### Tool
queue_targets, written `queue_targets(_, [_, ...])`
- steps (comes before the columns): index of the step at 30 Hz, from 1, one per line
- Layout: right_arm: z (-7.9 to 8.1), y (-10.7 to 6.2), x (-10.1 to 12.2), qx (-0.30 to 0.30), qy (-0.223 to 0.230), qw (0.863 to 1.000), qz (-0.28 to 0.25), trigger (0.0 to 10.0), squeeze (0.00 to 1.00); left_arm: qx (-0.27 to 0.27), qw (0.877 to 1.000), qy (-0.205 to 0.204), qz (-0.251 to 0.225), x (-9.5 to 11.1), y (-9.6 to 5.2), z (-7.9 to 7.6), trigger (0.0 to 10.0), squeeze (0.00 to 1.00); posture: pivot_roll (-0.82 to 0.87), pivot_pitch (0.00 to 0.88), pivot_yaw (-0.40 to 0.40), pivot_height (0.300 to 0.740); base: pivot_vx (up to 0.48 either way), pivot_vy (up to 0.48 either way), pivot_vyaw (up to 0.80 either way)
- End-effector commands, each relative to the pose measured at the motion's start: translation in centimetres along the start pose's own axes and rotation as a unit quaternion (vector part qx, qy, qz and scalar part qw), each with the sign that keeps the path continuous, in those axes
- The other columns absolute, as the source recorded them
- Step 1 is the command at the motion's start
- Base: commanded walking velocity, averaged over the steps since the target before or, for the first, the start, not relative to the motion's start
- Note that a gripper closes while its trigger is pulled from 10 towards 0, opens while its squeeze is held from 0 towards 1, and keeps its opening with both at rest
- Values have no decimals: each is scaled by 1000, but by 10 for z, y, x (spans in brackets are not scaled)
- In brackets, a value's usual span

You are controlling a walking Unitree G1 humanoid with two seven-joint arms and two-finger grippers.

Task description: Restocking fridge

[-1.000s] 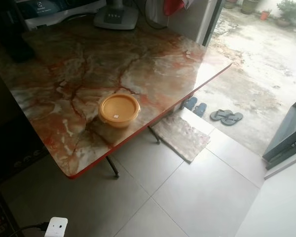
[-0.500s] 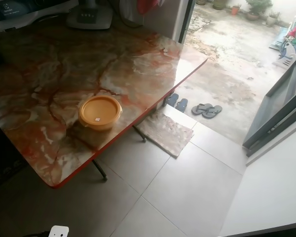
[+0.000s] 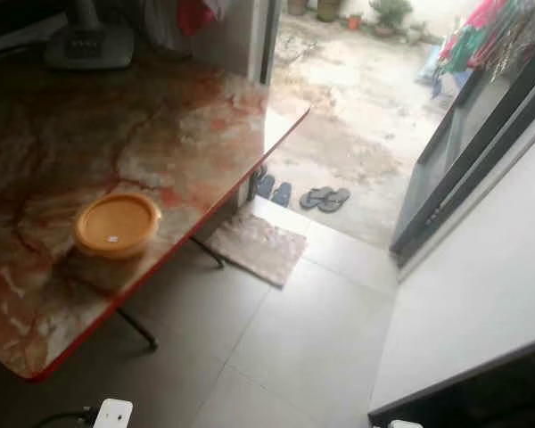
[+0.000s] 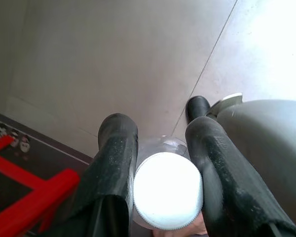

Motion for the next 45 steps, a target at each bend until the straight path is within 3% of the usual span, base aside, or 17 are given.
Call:
queue_targets(1, [-5, -7, -26, -6, 1, 999, 42, 10000, 0, -12, 1000, 5, 10, -5, -1, -12, 10000, 0, 109, 133, -77, 740, 0, 0, -769])
queue_targets(36, [-3, -7, -27, -4, 4, 999, 43, 10000, 0, -13, 1000, 19, 8, -6, -1, -4, 10000, 0, 98, 134, -70, 740, 0, 0, -763])
queue_targets(45, [-4, -7, -26, -4, 4, 999, 42, 10000, 0, -25, 999, 25, -4, 8, 1, -23, 10000, 0, 96, 136, -76, 740, 0, 0, -763])
Point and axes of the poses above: a point about 5 cm out from each wrist's last joint towards the gripper, its own y axis pointing out of the wrist towards the gripper, its own x axis along the axis of the wrist's last joint, z = x × y, the point moved 6 cm from there along y, pointing out of the wrist towards the gripper, and after that the axes turned 3 degrees about y, right-handed, at the moved point
